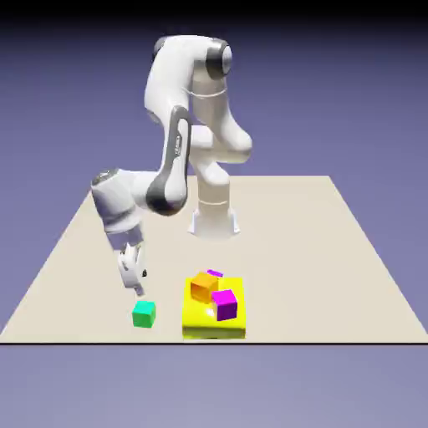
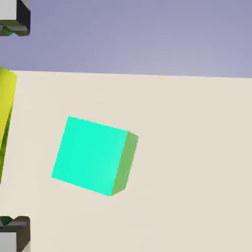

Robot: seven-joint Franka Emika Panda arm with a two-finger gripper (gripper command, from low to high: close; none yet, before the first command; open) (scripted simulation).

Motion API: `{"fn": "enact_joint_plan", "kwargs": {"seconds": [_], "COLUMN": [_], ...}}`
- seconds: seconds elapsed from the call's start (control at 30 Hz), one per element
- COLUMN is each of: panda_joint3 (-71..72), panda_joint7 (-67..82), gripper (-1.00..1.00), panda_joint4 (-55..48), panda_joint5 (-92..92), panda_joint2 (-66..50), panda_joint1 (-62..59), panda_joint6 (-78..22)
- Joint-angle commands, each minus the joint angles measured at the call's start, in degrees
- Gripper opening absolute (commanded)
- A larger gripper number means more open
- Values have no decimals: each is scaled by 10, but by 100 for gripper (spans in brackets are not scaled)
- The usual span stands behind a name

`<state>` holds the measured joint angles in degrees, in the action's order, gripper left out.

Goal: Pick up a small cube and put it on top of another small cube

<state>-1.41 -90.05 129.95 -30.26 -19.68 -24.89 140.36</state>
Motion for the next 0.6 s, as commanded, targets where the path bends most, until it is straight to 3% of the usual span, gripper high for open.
{"fn": "enact_joint_plan", "kwargs": {"seconds": [0.0,0.2,0.23,0.4,0.57], "panda_joint3": [0,32,32,2,64], "panda_joint7": [-13,25,25,-10,20], "gripper": [0,0,-100,-100,-100], "panda_joint4": [-8,-22,-22,-10,-1], "panda_joint5": [-8,-55,-55,-12,66], "panda_joint2": [-14,-105,-105,-22,82], "panda_joint1": [-7,-11,-11,-7,21], "panda_joint6": [-9,68,68,-3,-117]}}
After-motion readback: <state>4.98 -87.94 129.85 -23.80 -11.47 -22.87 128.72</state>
